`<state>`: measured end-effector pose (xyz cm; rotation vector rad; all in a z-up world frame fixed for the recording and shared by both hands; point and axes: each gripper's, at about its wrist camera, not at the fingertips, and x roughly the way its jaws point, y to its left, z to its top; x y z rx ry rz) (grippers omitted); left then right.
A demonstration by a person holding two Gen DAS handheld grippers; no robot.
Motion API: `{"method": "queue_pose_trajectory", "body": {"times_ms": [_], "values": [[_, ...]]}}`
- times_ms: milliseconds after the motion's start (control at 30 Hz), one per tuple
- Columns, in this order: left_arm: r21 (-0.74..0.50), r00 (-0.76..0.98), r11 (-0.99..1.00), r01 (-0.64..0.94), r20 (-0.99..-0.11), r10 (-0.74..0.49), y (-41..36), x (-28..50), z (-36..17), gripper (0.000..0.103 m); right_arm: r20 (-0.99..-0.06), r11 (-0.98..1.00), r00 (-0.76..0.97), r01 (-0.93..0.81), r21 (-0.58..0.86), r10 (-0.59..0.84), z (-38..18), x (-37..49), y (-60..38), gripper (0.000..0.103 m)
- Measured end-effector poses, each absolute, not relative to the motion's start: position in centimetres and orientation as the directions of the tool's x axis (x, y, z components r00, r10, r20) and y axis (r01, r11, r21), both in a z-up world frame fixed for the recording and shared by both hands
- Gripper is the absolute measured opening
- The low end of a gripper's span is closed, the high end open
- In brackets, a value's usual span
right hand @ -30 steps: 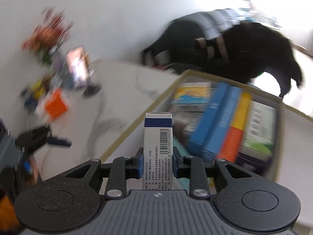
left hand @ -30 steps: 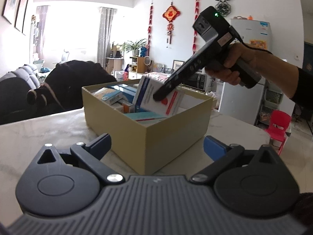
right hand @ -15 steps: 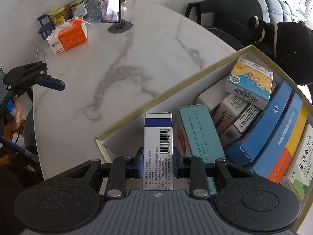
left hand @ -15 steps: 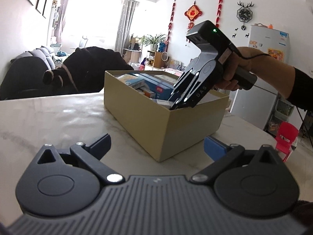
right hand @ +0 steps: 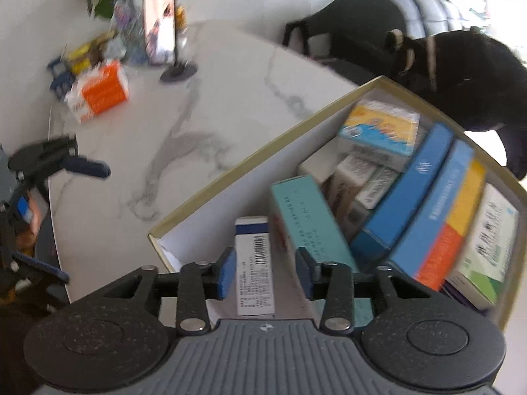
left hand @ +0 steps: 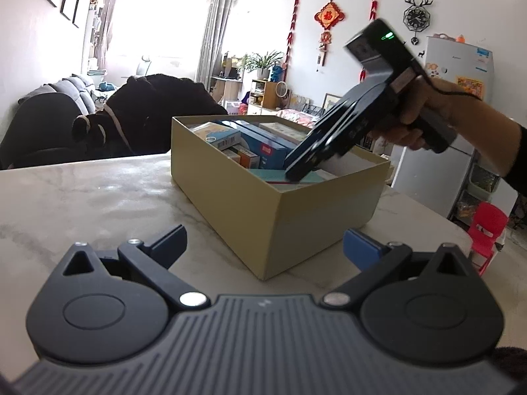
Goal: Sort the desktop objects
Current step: 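Open the right tool and lift it out of the beige box, then move the right tool over the beige box lid toward its rim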
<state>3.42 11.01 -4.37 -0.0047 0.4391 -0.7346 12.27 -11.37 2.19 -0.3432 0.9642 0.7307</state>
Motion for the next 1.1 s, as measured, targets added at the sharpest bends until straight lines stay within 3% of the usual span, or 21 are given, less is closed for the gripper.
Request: {"method": "queue_pose_trajectory", "body": {"times_ms": [100,433,633,867,1100], "values": [[-0.134,0.665,0.762,0.634,-0.409,-0.625,10.2,3.6,-4.4,0.103,-0.798,0.765,0.431,-0.641,0.057,0.421,3.5,11.6,-13.7,0.059],[-0.059,0.713,0.848,0.526,-0.514,-0.478,8.0,4.4,-4.1,0.103,-0.711,0.918,0.619,-0.384,0.097,0.334,6.3,10.1,-24.6,0.077],[-0.114,0.704,0.893,0.436,-0.575,-0.417,6.9,6.1,-4.0,0.103,-0.723,0.979,0.662,-0.168,0.115,0.198,5.5,10.2,-31.6,0.079],[-0.186,0.692,0.907,0.377,-0.595,-0.409,6.3,6.8,-3.6,0.103,-0.781,0.989,0.618,0.04,0.141,0.087,0.5,11.6,-37.0,0.079],[-0.21,0.697,0.924,0.319,-0.609,-0.379,6.6,7.1,-3.7,0.103,-0.815,0.989,0.575,0.06,0.138,0.079,-3.2,14.4,-37.8,0.079]]}}
